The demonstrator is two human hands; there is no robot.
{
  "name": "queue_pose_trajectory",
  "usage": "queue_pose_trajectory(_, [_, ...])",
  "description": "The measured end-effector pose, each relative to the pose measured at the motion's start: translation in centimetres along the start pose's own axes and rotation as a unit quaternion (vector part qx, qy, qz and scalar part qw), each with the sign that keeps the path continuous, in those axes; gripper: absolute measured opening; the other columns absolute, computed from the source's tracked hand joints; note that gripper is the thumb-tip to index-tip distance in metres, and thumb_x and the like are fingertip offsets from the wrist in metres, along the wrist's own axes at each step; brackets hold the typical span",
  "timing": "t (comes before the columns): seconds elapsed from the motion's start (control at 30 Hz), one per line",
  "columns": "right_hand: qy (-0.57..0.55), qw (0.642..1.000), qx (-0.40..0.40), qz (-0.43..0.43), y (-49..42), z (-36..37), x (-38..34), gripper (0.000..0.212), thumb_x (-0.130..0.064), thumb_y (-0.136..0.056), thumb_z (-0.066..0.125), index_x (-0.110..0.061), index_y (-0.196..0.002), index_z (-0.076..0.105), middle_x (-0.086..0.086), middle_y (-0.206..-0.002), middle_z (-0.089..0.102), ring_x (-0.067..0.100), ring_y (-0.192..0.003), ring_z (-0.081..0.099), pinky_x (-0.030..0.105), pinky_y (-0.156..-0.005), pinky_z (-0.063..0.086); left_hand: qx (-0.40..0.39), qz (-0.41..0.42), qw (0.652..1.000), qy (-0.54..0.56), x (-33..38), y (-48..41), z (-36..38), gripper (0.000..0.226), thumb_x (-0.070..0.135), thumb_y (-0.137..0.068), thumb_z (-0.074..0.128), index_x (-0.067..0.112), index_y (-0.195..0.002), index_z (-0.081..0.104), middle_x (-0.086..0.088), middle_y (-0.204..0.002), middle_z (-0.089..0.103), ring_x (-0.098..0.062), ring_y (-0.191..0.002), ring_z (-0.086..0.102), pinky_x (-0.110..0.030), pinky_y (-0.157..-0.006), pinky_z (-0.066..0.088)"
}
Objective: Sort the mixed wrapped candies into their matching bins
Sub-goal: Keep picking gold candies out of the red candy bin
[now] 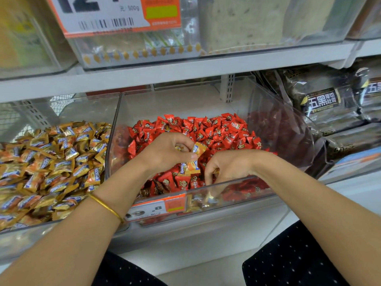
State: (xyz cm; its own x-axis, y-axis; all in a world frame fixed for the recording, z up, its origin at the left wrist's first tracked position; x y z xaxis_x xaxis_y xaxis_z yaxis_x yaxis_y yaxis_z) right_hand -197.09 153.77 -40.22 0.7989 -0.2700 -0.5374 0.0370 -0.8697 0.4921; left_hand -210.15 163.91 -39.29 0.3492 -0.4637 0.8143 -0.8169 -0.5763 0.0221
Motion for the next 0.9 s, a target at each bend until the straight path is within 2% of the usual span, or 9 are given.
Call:
queue_pose_trajectory(0.1, [-0.137, 0.988, 0.069, -0.001, 0.6, -0.7, 0.6, 0.008, -0.016, -0.082, 0.070, -0.018, -0.078, 0.064, -0.007, -0.066, 0.047, 0.007, -0.057, 0.039, 0.017, -0.048, 0.032, 0.050, -0.017, 0.996, 0.069, 0.1, -0.1, -0.3, 0.015, 0.011, -0.081, 0.070, 0.009, -0.096, 0.066, 0.005, -0.077, 0.057, 0.004, -0.063, 0.054, 0.001, -0.056, 0.040])
queue_pose_trajectory(0.2, [-0.333, 0.937, 0.102, -0.008, 1.2, -1.5, 1.2, 0.013, -0.009, -0.088, 0.061, -0.015, -0.077, 0.057, -0.003, -0.066, 0.051, 0.010, -0.061, 0.044, 0.020, -0.052, 0.037, 0.092, -0.046, 0.984, 0.144, 0.2, -0.1, -0.7, 0.007, 0.014, -0.085, 0.066, 0.014, -0.092, 0.063, 0.004, -0.079, 0.055, 0.002, -0.057, 0.051, -0.007, -0.053, 0.040])
queue_pose_trajectory(0.3, [-0.500, 0.864, 0.059, -0.011, 1.0, -1.5, 0.9, 0.021, -0.003, -0.092, 0.047, -0.012, -0.074, 0.052, 0.011, -0.078, 0.066, 0.024, -0.074, 0.063, 0.028, -0.061, 0.050, 0.090, -0.084, 0.956, 0.265, 0.5, 0.0, -0.9, 0.004, 0.013, -0.090, 0.058, 0.017, -0.088, 0.058, 0.004, -0.086, 0.054, -0.007, -0.074, 0.053, -0.020, -0.066, 0.044])
queue_pose_trajectory(0.37, [-0.522, 0.851, 0.046, 0.008, 0.7, -1.3, 0.6, 0.021, 0.002, -0.089, 0.042, -0.010, -0.077, 0.052, 0.015, -0.077, 0.069, 0.026, -0.069, 0.068, 0.025, -0.055, 0.052, 0.079, -0.110, 0.933, 0.333, 0.7, 0.2, -0.9, 0.004, 0.013, -0.092, 0.055, 0.016, -0.091, 0.056, 0.003, -0.088, 0.057, -0.013, -0.085, 0.059, -0.026, -0.075, 0.049])
queue_pose_trajectory(0.47, [-0.442, 0.895, 0.054, 0.020, 0.4, -1.3, 0.4, 0.022, 0.003, -0.085, 0.042, -0.013, -0.090, 0.056, 0.007, -0.064, 0.060, 0.018, -0.054, 0.057, 0.018, -0.042, 0.040, 0.080, -0.126, 0.888, 0.434, 1.1, 0.6, -1.1, 0.004, 0.009, -0.095, 0.050, 0.009, -0.098, 0.052, -0.009, -0.084, 0.060, -0.026, -0.080, 0.068, -0.039, -0.074, 0.059])
queue_pose_trajectory(0.6, [-0.130, 0.991, 0.017, 0.023, -0.6, -0.1, -0.3, 0.003, -0.024, -0.083, 0.068, -0.022, -0.083, 0.070, 0.001, -0.069, 0.065, 0.014, -0.060, 0.055, 0.021, -0.052, 0.041, 0.087, -0.143, 0.831, 0.531, 1.3, 0.9, -1.1, 0.017, 0.003, -0.093, 0.050, 0.006, -0.110, 0.049, -0.018, -0.089, 0.059, -0.028, -0.065, 0.071, -0.038, -0.057, 0.059])
queue_pose_trajectory(0.7, [-0.009, 0.999, -0.024, 0.024, -1.6, 0.7, -0.9, 0.014, -0.033, -0.075, 0.076, -0.024, -0.087, 0.075, 0.015, -0.092, 0.072, 0.018, -0.061, 0.055, 0.025, -0.058, 0.045, 0.069, -0.164, 0.817, 0.549, 1.3, 1.0, -1.1, 0.009, 0.001, -0.092, 0.050, 0.002, -0.101, 0.054, -0.021, -0.091, 0.063, -0.025, -0.066, 0.070, -0.034, -0.058, 0.059])
queue_pose_trajectory(0.8, [0.024, 0.999, -0.028, 0.025, -1.9, 0.7, -1.1, 0.026, -0.033, -0.073, 0.079, -0.022, -0.095, 0.073, 0.012, -0.086, 0.072, 0.015, -0.054, 0.054, 0.024, -0.052, 0.045, 0.043, -0.177, 0.814, 0.552, 1.4, 1.2, -1.0, 0.016, 0.001, -0.093, 0.047, 0.001, -0.084, 0.060, -0.020, -0.093, 0.069, -0.022, -0.074, 0.069, -0.029, -0.060, 0.059])
queue_pose_trajectory(0.9, [0.051, 0.997, -0.051, 0.020, -2.1, 1.0, -1.3, 0.027, -0.028, -0.072, 0.080, -0.015, -0.094, 0.070, 0.009, -0.075, 0.065, 0.011, -0.046, 0.051, 0.021, -0.044, 0.042, 0.024, -0.182, 0.810, 0.557, 1.4, 1.3, -1.0, 0.019, 0.001, -0.093, 0.046, 0.003, -0.084, 0.062, -0.015, -0.094, 0.070, -0.019, -0.075, 0.068, -0.026, -0.058, 0.058])
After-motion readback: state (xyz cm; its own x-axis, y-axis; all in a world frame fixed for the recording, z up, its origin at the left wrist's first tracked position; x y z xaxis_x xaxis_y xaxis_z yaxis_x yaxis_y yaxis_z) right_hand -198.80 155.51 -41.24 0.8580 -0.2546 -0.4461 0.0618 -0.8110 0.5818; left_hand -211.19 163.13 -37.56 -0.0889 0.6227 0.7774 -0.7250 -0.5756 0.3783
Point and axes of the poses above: each hand's wrist, its own y-axis away from the middle knuckle, its own z-axis out of the palm, x = y × z, the point moved 1 cm from there along -y, towards the middle knuckle
